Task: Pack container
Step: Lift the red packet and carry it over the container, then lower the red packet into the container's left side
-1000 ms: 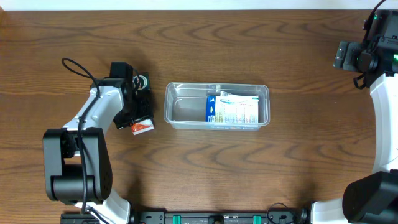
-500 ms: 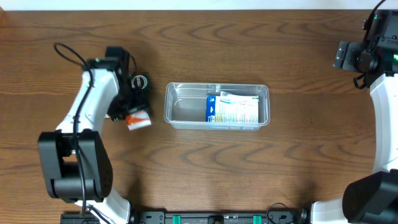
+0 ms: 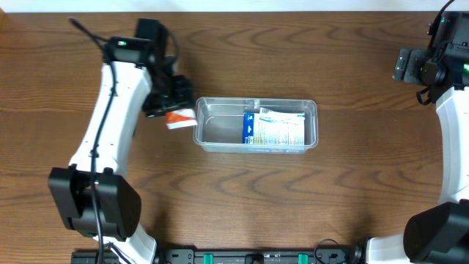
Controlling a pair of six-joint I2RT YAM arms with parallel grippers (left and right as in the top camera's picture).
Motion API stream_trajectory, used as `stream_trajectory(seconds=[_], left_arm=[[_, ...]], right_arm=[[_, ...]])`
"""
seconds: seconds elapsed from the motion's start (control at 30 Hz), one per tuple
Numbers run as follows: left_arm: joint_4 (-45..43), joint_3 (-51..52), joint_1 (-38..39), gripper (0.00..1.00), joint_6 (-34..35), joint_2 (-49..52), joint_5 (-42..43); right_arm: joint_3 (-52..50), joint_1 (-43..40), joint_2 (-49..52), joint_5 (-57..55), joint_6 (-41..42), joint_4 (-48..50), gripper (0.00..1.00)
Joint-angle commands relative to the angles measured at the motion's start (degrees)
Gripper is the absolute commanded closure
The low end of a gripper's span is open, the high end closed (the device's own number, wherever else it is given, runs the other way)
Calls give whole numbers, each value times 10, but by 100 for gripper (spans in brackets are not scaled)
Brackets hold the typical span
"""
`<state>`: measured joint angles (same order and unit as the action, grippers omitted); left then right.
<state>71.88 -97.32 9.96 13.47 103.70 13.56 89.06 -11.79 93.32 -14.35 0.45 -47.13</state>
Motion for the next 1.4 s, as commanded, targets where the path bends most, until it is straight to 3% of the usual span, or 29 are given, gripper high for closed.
stream_trajectory(seconds=[0.0,0.5,0.87,1.37], left_arm=[[-16,-8,47,30,-4,-7,19],[-79,12,177,30,66,41,-53],[-89,12,181,30,70,129,-55],[-100,12,181,30,71,134,-54]], right_arm=[[0,-4,1,0,8,-1,1],[0,-4,1,0,8,-1,1],[0,-4,1,0,8,-1,1],[0,-4,1,0,8,-1,1]])
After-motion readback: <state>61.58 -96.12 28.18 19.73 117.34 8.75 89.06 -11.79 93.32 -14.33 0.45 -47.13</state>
